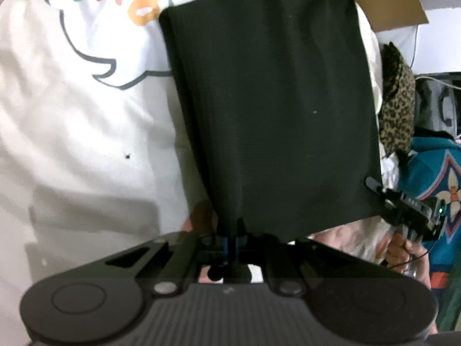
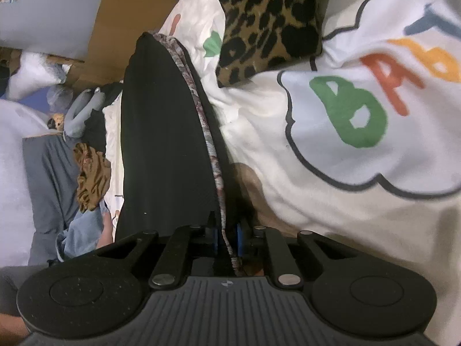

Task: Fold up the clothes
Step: 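Hold the shorts hanging from both grippers and swing them over the sheet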

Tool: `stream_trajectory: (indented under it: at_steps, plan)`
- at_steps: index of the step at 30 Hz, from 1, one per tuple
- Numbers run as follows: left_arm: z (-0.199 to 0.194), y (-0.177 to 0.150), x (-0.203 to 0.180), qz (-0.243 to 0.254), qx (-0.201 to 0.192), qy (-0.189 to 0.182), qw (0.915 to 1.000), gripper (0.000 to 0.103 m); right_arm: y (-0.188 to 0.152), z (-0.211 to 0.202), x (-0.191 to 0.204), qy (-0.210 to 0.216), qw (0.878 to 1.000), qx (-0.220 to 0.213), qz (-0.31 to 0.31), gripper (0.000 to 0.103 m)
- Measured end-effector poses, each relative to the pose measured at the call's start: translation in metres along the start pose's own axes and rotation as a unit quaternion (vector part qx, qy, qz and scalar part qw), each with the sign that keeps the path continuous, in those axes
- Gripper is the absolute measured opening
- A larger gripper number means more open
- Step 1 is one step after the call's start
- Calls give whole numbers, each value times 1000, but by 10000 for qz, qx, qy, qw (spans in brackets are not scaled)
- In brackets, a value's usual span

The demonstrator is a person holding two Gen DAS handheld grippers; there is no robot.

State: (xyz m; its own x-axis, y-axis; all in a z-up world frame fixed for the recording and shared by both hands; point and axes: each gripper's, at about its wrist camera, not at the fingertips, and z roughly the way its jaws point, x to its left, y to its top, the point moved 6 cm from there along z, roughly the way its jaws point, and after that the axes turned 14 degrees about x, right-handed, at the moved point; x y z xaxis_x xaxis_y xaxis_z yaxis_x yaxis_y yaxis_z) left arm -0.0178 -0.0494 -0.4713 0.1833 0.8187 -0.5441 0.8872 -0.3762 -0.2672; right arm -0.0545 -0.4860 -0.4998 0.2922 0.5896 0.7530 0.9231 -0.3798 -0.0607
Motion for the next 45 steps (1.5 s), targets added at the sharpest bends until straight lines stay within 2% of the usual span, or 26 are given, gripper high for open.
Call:
stream_trajectory:
  at_steps: [5,9,13,15,20,24,28,34,45]
  plan:
    - [-20,-9,-17,179,136,26,9997,4,-12,-17,16,-329,9994,2,-52,10]
    - [-33,-18,-21,250,273,73,9993,4,-30,-39,29,-300,9995,-110,-15,10]
    - [-28,-26,-27,268,488,85,9984,4,-51,-60,33,-349,9993,-94,81,10]
    - [-40,-34,-14,253,578,105,9979,4,-63,-67,33,-406,9990,-55,151,10]
    - [-37,-57,-13,209,853,182,9960,4,-91,-80,33,-606,9976,132,323,10]
    - [-43,-70,-13,182,934,141,9954,4,-97,-89,40,-701,9969,189,305,10]
    - [-54,-66,-16,157,834,57,9964,4,-94,-96,49,-713,9970,180,228,10]
    - [-76,-59,-21,181,667,120,9975,4,-87,-90,57,-717,9968,240,265,10]
    - [-112,-44,-47,342,325,159,9988,4,-65,-112,89,-644,9979,-111,34,10]
